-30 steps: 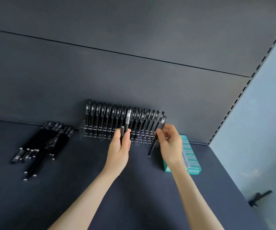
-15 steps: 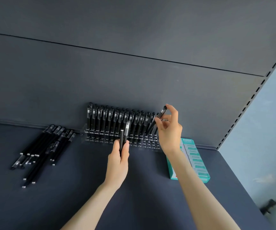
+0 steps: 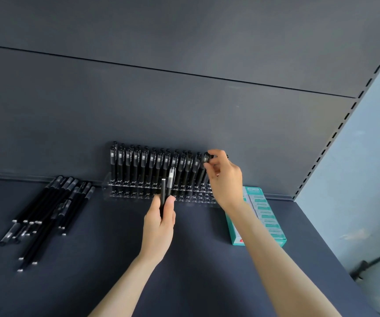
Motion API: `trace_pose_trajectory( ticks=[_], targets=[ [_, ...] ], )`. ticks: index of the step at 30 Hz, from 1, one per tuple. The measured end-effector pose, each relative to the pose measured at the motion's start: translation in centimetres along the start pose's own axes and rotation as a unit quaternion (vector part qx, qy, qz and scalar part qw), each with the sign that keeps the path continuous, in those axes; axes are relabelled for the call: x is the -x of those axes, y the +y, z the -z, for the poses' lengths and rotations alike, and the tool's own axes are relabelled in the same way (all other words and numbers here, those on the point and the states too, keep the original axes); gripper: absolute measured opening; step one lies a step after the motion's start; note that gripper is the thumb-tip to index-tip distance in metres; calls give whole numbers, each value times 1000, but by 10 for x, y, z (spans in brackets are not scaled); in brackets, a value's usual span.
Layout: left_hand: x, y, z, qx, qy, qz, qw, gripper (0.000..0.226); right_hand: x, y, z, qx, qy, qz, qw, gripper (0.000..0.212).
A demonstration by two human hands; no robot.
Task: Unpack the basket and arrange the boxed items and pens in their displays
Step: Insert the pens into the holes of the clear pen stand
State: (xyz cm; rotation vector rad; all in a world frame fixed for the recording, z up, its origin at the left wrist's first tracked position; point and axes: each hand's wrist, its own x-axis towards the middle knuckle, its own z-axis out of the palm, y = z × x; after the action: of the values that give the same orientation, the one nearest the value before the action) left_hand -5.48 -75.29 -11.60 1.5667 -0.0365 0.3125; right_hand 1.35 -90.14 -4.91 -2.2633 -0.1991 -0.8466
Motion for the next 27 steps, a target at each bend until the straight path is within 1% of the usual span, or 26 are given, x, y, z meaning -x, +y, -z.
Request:
trace_pose_trajectory(
  ticks=[3,9,12,14,15,16,17,18,20,21,22,23,25,27],
  targets=[
    [-1,1,-1,-1,2,1,1000,24,0,0,0,12,-5,4,1000,21],
    [0,2,0,-1,1,12,1000,30,2,4,-3,38,-31,-8,999,23],
    [0,3,0,3,-1,18,1000,32,5,1,-3,38,-23,-18,999,24],
    [1,3,0,15,-10,27,999,32,8,0,1,33,-3,-24,999,25],
    [1,4,0,24,-21,31,999,31,12,-2,3,15,14,-31,999,24],
    [1,4,0,34,-38,34,998,29,17,-4,6,-27,27,-47,998,21],
    [2,5,0,45,-60,39,996,27,23,-7,9,-87,23,-71,993,17],
    [3,6,0,56,-85,45,994,24,30,-10,12,-154,-2,-98,983,14],
    [5,8,-1,72,-133,59,987,20,41,-16,16,-262,-90,-148,949,15],
    [6,8,-1,79,-152,64,983,18,46,-17,16,-285,-125,-157,937,16],
    [7,8,-2,85,-167,70,980,17,49,-18,17,-296,-139,-160,931,17],
    [8,8,-2,91,-179,76,977,17,51,-18,18,-308,-134,-164,927,17],
    [8,9,-3,106,-189,91,972,21,53,-17,20,-359,-100,-181,910,16],
    [8,9,-3,119,-187,100,970,17,53,-15,23,-400,-72,-197,893,19]
  ],
)
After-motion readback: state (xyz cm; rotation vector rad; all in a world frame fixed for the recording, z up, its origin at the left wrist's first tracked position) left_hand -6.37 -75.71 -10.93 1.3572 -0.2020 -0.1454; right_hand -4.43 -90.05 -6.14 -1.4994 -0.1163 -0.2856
